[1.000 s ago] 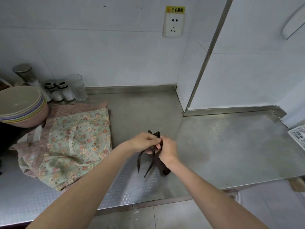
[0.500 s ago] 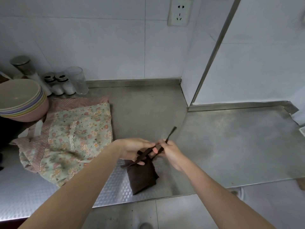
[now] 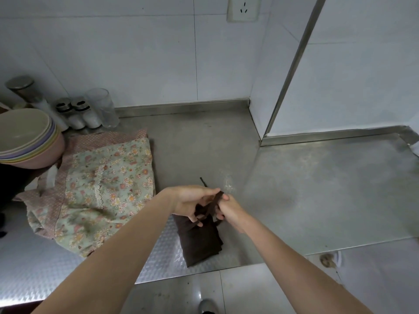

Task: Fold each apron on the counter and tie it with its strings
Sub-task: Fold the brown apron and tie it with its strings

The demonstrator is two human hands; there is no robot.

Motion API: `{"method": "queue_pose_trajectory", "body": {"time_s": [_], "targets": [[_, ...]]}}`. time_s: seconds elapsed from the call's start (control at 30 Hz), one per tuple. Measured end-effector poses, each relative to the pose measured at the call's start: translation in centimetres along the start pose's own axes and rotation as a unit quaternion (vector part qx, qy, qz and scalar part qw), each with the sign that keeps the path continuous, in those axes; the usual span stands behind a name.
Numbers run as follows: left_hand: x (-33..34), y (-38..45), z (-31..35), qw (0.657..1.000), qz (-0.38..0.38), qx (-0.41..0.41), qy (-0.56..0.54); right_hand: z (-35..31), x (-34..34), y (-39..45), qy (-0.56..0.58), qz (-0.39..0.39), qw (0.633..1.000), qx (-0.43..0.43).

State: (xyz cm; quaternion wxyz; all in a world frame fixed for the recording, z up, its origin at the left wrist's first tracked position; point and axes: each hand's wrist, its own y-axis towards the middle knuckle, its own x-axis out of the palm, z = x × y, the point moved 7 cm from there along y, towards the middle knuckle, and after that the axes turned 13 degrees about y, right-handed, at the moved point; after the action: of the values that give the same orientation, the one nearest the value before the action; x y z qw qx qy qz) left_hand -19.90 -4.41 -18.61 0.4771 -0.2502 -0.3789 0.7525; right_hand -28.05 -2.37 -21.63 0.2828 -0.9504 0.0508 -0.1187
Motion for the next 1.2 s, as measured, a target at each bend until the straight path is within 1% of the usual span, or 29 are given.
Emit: {"method": "queue_pose_trajectory", "body": {"time_s": [0.07, 0.17, 0.23, 0.3, 0.37, 0.4, 0.43, 0.47, 0.5, 0.53, 0.57, 0.6, 0.67, 0.7, 0.73, 0.8, 0.83, 0.87, 0.93, 1.0, 1.07, 1.13, 1.2], "targets": [[-0.3, 0.3, -0.7, 1.0, 0.014, -0.018, -0.017, 0.9, -0.9, 0.2, 0.122, 0.031, 0.992, 0.034], [-0.5, 0.7, -1.6, 0.998, 0.05, -0.032, -0.036, 1.7, -1.7, 0.0, 0.248, 0.014, 0.966, 0.077], [-0.6, 0.9, -1.9, 0.996, 0.073, -0.041, -0.024, 1.2, -1.9, 0.0, 0.296, -0.012, 0.951, 0.09], [-0.6, 1.0, -2.1, 0.994, 0.088, -0.059, -0.018, -0.1, -2.5, -0.4, 0.286, -0.037, 0.954, 0.076], [-0.5, 1.1, -2.3, 0.993, 0.095, -0.074, -0.01, -1.4, -3.1, -0.8, 0.248, -0.059, 0.965, 0.054], [-0.5, 1.1, -2.3, 0.991, 0.101, -0.082, -0.003, -2.0, -3.3, -0.9, 0.2, -0.07, 0.976, 0.044], [-0.5, 1.1, -2.4, 0.99, 0.112, -0.09, 0.001, -2.6, -3.3, -1.1, 0.124, -0.081, 0.989, 0.031], [-0.6, 1.2, -2.6, 0.987, 0.125, -0.098, -0.001, -3.2, -3.3, -1.1, 0.023, -0.083, 0.996, 0.015], [-0.7, 1.1, -2.7, 0.985, 0.136, -0.105, -0.009, -3.6, -3.3, -0.9, -0.088, -0.075, 0.993, -0.003], [-0.6, 1.1, -2.7, 0.984, 0.141, -0.111, -0.019, -3.9, -3.5, -0.5, -0.199, -0.052, 0.978, -0.027], [-0.6, 1.0, -2.7, 0.983, 0.143, -0.116, -0.027, -4.4, -3.5, -0.1, -0.297, -0.02, 0.953, -0.065], [-0.6, 1.0, -2.7, 0.982, 0.143, -0.121, -0.03, -5.0, -3.2, 0.2, -0.376, 0.017, 0.919, -0.116], [-0.5, 0.7, -2.6, 0.98, 0.142, -0.133, -0.03, -5.9, -2.2, 0.0, -0.474, 0.084, 0.853, -0.202], [-0.3, 0.7, -2.6, 0.979, 0.143, -0.141, -0.036, -6.0, -1.5, -0.3, -0.497, 0.1, 0.831, -0.228], [-0.2, 0.7, -2.6, 0.977, 0.147, -0.147, -0.042, -6.1, -0.7, -0.6, -0.508, 0.099, 0.816, -0.257], [-0.3, 0.8, -2.8, 0.97, 0.166, -0.165, -0.062, -6.3, 0.8, -1.4, -0.499, 0.066, 0.794, -0.34], [-0.4, 1.0, -3.1, 0.966, 0.174, -0.173, -0.078, -6.3, 1.4, -1.9, -0.493, 0.051, 0.776, -0.391], [-0.6, 1.1, -3.3, 0.964, 0.175, -0.174, -0.097, -6.3, 1.5, -2.1, -0.483, 0.05, 0.759, -0.434], [-1.0, 1.2, -3.2, 0.964, 0.162, -0.149, -0.147, -6.1, 1.1, -2.2, -0.465, 0.066, 0.741, -0.48], [-1.6, 1.0, -2.7, 0.965, 0.149, -0.106, -0.191, -5.8, 0.7, -2.0, -0.457, 0.076, 0.732, -0.499], [-2.0, 0.5, -2.1, 0.966, 0.148, -0.094, -0.189, -5.7, 0.7, -1.9, -0.454, 0.068, 0.73, -0.507], [-2.2, 0.4, -1.5, 0.97, 0.152, -0.098, -0.161, -5.2, 0.9, -1.7, -0.446, 0.039, 0.736, -0.508], [-2.5, 0.7, -0.9, 0.975, 0.174, -0.108, -0.09, -4.8, 0.9, -1.8, -0.44, 0.022, 0.741, -0.507]]}}
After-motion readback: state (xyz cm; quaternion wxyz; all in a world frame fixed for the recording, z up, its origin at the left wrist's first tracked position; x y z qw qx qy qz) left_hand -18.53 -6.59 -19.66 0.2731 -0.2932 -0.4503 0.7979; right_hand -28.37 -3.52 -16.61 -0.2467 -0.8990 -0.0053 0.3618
